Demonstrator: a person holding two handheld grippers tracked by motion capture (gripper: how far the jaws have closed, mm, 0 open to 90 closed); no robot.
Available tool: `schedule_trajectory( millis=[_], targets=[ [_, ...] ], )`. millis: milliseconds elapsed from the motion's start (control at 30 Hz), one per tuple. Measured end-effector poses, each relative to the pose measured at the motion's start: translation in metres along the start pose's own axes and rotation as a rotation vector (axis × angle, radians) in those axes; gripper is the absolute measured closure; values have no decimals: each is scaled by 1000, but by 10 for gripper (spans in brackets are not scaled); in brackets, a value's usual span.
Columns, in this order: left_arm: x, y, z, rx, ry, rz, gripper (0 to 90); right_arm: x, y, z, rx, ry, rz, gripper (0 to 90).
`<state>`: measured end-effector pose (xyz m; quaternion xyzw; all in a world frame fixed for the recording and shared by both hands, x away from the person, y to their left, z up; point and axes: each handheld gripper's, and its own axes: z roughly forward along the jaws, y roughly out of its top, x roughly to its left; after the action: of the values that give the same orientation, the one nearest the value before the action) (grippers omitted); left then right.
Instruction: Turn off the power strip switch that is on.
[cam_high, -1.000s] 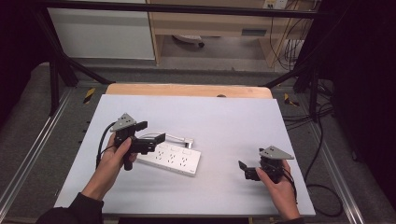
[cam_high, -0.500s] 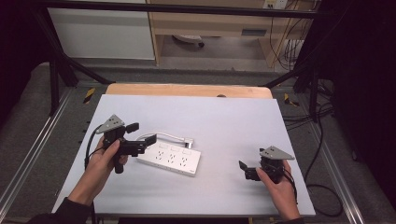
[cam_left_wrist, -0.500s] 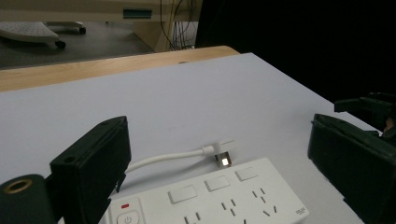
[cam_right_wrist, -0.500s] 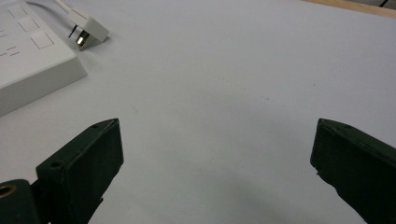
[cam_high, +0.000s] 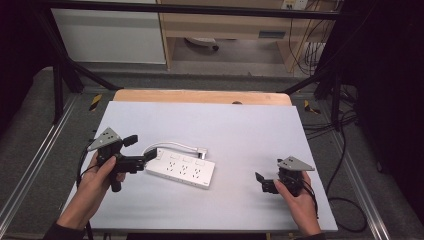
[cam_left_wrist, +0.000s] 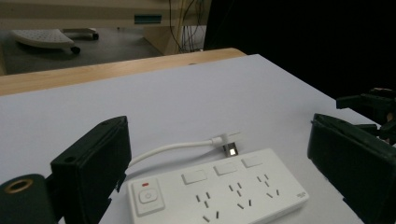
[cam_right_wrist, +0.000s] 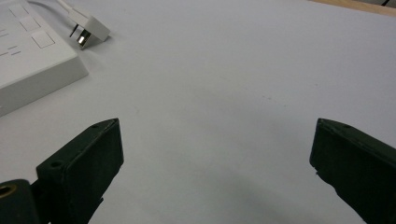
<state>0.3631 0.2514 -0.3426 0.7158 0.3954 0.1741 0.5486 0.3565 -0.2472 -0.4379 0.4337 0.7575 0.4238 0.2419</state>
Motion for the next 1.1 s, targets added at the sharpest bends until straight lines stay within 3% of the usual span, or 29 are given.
schedule_trajectory(
  millis=[567,800,1100],
  targets=[
    [18,-27,-33,-6,58,12,60,0,0,0,2,-1,4,34],
    [22,-40,-38,5,71,3,62,0,0,0,3,-4,4,33],
    [28,-67,-37,59,94,5,65,0,-1,0,4,-7,5,31]
  ],
)
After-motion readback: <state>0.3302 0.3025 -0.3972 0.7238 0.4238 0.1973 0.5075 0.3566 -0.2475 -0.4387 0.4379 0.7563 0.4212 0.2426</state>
